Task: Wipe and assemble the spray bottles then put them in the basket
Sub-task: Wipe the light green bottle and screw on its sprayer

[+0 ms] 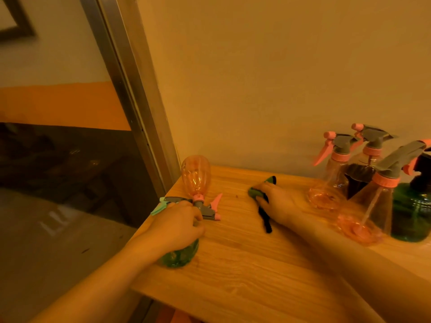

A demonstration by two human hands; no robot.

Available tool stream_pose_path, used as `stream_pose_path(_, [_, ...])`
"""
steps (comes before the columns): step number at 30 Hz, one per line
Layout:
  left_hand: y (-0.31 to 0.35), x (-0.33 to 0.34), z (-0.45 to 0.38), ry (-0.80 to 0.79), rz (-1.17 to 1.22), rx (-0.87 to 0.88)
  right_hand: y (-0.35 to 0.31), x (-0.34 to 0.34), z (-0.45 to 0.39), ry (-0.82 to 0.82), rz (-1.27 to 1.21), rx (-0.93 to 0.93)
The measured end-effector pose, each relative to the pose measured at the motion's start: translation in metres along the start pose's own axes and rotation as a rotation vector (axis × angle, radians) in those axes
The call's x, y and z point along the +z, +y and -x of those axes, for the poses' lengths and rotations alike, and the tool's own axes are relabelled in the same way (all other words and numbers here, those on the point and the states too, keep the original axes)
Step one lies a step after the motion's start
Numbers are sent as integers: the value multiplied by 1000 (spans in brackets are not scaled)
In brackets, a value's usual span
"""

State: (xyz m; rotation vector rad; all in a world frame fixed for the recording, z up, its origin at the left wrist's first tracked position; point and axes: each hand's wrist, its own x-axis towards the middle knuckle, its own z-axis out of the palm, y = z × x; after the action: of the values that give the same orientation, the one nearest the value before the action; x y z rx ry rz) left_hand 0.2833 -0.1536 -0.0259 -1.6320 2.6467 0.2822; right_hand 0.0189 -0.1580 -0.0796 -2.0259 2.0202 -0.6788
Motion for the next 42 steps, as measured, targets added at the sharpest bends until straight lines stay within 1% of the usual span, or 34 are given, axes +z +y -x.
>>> stream_pose_path(4, [3,-1,1,3,-7,-16,-18,11,-3,-99,-12,-140])
stream_pose_path(9, [5,-3,4,-9,-1,-34,-37,18,9,-130,10,-227])
stream_pose_path(15, [8,-6,6,-9,14,-41,-41,14,40,-128,10,-309])
stream_pose_path(23, [7,-10,14,6,62,20,-29,10,85,-163,-22,-339])
stream_pose_path(30, [-3,-8,39,-19,125,152,-25,3,98,-145,-18,-306])
stream_pose_path(33, [-4,-8,53,17,139,87,-26,2,101,-143,-11,-294])
stream_pose_path(35, [-1,-7,61,30,90,-13,-26,1,103,-142,-2,-289])
stream_pose_path(37, [4,-7,67,32,31,-74,-26,-1,105,-143,8,-281])
stream_pose_path(42, [10,-10,84,60,1,-90,-25,-5,112,-139,21,-261])
